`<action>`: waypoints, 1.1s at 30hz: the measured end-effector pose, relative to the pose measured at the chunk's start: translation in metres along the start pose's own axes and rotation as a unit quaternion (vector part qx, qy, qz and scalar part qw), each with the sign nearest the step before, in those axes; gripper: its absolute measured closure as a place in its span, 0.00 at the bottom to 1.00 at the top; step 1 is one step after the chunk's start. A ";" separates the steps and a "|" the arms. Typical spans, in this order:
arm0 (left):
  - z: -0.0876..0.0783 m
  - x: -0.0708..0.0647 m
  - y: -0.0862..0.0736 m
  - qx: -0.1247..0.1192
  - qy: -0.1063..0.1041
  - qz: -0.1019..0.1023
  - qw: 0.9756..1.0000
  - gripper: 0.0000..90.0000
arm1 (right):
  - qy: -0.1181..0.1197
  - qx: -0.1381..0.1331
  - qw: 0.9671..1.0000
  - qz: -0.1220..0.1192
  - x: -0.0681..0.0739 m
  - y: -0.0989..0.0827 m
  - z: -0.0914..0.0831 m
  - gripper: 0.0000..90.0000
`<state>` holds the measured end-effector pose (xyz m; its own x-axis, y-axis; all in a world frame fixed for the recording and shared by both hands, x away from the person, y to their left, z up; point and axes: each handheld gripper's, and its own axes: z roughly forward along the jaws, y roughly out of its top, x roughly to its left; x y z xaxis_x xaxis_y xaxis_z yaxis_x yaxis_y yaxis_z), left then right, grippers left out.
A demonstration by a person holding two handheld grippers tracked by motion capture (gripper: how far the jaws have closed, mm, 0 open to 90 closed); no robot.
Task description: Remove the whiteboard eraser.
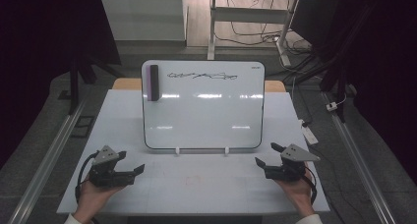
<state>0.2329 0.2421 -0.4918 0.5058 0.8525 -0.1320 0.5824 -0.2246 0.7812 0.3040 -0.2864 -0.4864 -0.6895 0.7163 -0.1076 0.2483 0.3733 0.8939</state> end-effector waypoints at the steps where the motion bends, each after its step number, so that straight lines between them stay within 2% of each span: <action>1: -0.001 0.000 0.000 -0.001 0.000 -0.001 1.000 0.17 | -0.001 0.001 1.000 0.000 0.000 0.000 0.000 0.21; 19: -0.011 -0.007 0.012 -0.010 0.003 -0.002 1.000 0.18 | -0.004 -0.003 1.000 0.001 0.002 0.000 0.000 0.21; 33: -0.015 -0.008 0.050 -0.015 0.002 0.000 1.000 0.19 | -0.004 -0.002 1.000 -0.001 0.004 0.000 0.000 0.22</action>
<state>0.2486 0.2312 -0.4426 0.5026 0.8547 -0.1299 0.5635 -0.2099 0.7990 0.3012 -0.2838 -0.4871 -0.6841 0.7206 -0.1132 0.2439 0.3722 0.8955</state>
